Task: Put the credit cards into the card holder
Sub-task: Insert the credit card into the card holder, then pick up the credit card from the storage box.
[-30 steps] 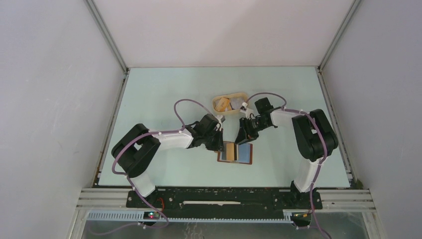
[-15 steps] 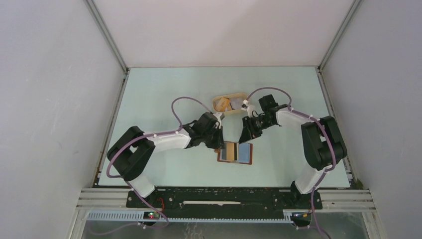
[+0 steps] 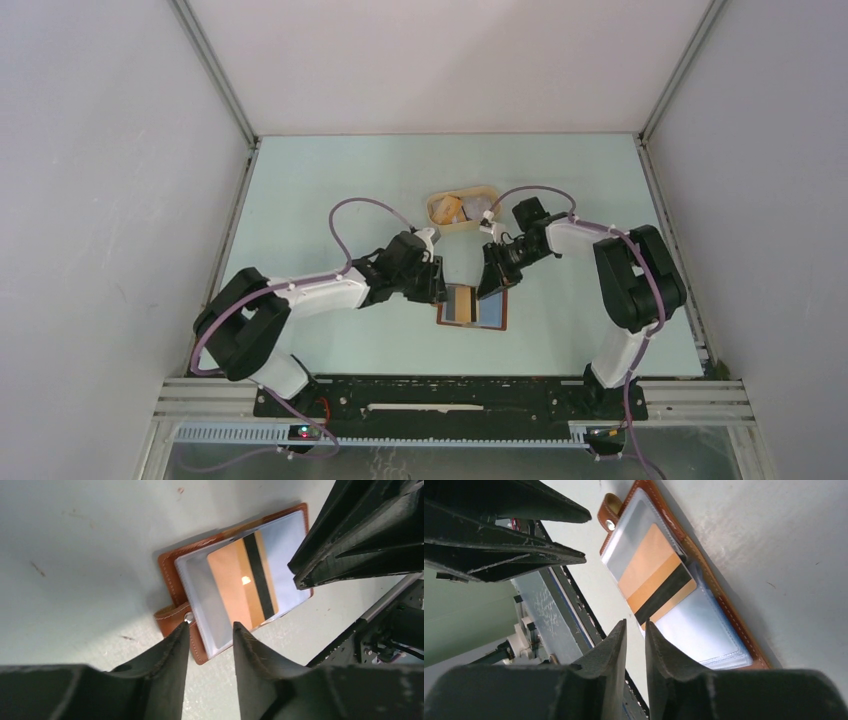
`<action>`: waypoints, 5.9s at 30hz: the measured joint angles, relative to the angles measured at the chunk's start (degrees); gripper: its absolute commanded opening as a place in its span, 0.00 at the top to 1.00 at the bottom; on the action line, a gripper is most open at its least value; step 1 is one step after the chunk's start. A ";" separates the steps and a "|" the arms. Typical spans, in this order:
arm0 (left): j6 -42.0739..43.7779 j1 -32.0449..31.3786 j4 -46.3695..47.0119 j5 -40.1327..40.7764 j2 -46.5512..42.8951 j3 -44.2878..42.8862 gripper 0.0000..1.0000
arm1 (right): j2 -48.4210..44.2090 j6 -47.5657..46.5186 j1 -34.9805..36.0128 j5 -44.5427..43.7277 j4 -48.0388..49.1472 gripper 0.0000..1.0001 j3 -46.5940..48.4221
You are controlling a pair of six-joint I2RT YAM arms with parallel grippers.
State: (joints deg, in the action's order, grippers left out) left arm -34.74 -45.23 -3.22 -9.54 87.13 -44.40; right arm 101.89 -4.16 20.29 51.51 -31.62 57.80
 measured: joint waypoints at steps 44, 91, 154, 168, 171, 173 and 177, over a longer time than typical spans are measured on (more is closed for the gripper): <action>-1.79 0.90 5.53 -10.40 7.48 1.14 0.63 | 9.57 4.83 2.01 1.99 0.00 0.65 2.45; 3.89 2.93 9.16 16.20 -33.62 10.08 0.33 | -1.97 -23.02 -17.77 7.08 -23.50 0.56 32.15; -1.90 7.19 14.64 25.83 -22.77 13.53 0.09 | 39.91 20.13 -5.64 -2.23 -2.27 0.45 60.96; -1.90 7.56 14.49 25.38 -22.25 13.53 0.09 | 40.61 24.70 -5.60 2.67 1.86 0.55 58.21; -1.90 7.61 14.49 25.38 -22.25 13.53 0.09 | 40.61 25.29 -5.57 3.96 2.36 0.57 58.07; -1.90 7.67 14.49 25.35 -22.23 13.53 0.09 | 40.61 25.51 -5.57 4.74 2.93 0.57 58.07; -1.90 7.78 14.49 25.31 -22.10 13.53 0.09 | 40.61 25.81 -5.53 5.75 3.61 0.56 58.07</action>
State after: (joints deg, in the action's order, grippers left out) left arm -36.64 -37.45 11.27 15.77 65.04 -30.87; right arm 142.50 21.65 14.76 57.25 -28.01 115.87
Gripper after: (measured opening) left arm 0.909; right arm 0.429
